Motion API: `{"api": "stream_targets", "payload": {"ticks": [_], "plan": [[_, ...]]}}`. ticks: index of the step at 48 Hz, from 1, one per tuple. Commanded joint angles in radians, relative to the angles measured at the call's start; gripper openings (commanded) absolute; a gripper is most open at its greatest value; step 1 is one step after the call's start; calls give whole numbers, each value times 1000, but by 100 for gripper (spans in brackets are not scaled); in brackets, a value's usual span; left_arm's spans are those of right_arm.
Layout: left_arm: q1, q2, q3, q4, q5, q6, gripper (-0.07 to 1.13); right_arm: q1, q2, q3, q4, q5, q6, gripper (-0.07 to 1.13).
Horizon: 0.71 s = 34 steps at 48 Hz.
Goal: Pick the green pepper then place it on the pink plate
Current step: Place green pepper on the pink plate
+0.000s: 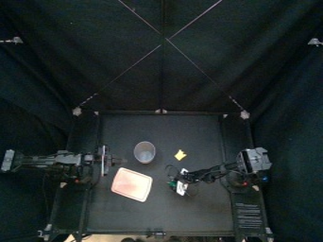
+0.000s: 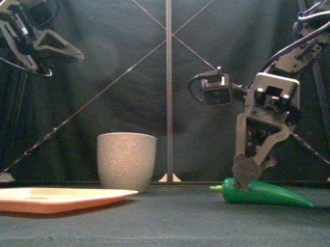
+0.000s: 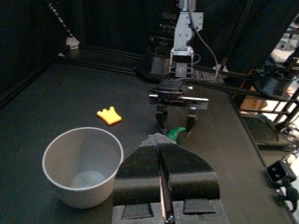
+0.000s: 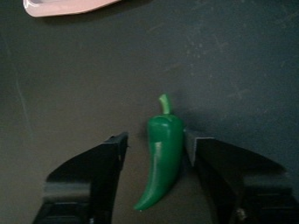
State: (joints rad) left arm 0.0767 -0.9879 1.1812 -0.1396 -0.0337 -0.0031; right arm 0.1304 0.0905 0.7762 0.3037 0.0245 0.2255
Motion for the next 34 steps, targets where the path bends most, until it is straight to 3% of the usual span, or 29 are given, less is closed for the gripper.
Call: {"api": "stream_targets", "payload": {"ticks": [1,10,22,34], "plan": [[0,2,-12,0,-9,2,0,-2,-18,-26,6,-8,0,78],[0,3,-12,0,-9,2,0,12,-17,-109,5,-8,-5,63],[5,2,-12,2,-15,3,0,8,52,-339,-101,-5,-5,63],[6,-2,-12,2,-32,3,0,-26,247,-634,-178,64,-3,63]]}}
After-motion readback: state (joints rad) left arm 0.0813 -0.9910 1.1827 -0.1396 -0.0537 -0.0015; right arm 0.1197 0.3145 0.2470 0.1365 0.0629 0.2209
